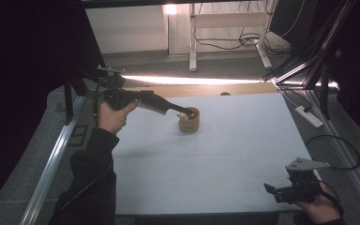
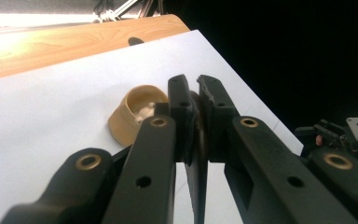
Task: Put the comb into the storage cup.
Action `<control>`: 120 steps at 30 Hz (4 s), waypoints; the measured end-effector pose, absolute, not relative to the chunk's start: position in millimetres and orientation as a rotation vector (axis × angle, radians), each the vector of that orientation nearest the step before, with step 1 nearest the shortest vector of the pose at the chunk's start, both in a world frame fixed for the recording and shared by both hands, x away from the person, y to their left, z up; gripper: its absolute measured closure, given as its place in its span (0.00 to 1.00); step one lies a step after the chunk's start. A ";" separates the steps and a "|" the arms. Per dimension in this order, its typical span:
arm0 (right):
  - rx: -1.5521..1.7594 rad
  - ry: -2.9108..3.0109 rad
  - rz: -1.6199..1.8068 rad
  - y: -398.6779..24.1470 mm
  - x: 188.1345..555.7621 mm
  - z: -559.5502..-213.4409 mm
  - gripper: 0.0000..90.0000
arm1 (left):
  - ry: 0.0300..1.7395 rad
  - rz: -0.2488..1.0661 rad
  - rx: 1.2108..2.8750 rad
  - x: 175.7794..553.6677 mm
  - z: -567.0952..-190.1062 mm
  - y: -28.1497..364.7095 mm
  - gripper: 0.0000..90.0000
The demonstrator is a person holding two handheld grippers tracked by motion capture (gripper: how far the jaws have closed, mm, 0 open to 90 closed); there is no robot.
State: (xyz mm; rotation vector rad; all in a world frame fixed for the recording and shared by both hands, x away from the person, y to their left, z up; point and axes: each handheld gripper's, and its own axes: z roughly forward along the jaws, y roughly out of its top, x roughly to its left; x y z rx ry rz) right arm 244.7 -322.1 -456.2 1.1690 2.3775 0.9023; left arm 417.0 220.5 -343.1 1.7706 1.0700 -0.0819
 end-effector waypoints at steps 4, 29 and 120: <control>1.168 2.380 0.901 -321.9 244.9 -456.4 0.00 | 1.081 -0.068 1.774 420.7 -340.5 220.4 0.93; 1.167 2.385 0.893 -321.4 245.2 -456.8 0.00 | 1.129 -0.064 1.808 446.7 -343.0 216.2 0.93; 1.146 2.410 0.882 -320.5 245.0 -457.4 0.00 | 1.244 -0.192 1.875 497.8 -397.3 174.5 0.92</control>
